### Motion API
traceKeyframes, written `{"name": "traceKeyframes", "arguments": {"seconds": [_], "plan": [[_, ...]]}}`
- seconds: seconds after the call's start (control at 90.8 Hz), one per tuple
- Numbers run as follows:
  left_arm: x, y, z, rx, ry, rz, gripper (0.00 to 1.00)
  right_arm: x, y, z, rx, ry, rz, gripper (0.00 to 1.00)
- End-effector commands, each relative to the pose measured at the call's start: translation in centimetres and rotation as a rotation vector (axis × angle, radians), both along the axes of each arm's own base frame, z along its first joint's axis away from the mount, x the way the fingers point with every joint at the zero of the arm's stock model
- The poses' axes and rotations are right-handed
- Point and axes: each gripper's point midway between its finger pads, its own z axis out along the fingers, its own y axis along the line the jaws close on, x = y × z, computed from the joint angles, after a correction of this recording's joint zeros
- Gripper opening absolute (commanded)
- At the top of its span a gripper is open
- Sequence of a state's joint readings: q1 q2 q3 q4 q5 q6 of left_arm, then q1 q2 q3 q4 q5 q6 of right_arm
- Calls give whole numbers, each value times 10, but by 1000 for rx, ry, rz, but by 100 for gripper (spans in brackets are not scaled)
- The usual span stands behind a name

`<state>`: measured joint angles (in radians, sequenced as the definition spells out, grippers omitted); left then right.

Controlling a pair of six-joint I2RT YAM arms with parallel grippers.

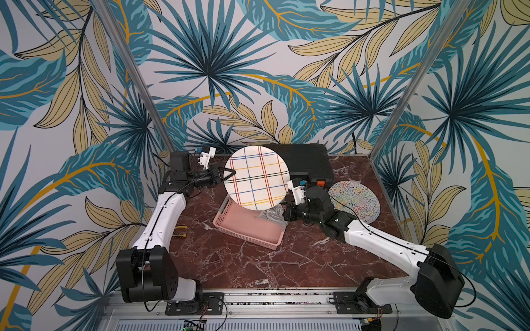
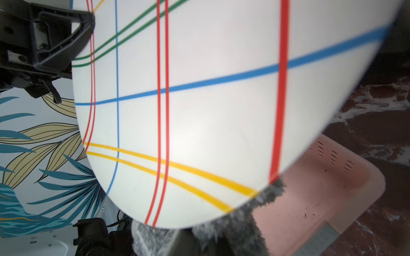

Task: Wipe the wet plate dry
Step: Wipe the plate with towel.

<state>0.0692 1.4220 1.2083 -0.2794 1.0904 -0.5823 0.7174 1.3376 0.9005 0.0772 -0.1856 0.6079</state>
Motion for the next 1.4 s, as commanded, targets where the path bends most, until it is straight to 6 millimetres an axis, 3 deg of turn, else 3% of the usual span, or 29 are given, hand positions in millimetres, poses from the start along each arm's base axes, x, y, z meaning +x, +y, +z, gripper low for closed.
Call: {"name": "traceKeyframes", "arguments": {"seconds": [0.0, 0.154, 0.297, 0.507, 0.694, 1.046, 1.388], "plan": [[-4, -7, 2, -13, -30, -51, 0, 15, 5, 45, 38, -220, -54, 0], [-5, -8, -1, -30, -4, -64, 0, 22, 13, 43, -27, -295, -98, 0], [-5, -8, -4, -32, 8, -60, 0, 7, 40, 56, -60, -403, -90, 0], [-6, -8, -5, -32, 7, -58, 0, 0, 63, 69, -103, -509, -147, 0], [-8, -8, -5, -29, 6, -56, 0, 12, 74, 71, -111, -510, -195, 0], [-10, -7, -7, -15, -7, -44, 0, 6, 100, 113, -26, -543, -204, 0], [-13, -7, -7, -13, -12, -46, 0, 29, 125, 128, -24, -519, -264, 0]]}}
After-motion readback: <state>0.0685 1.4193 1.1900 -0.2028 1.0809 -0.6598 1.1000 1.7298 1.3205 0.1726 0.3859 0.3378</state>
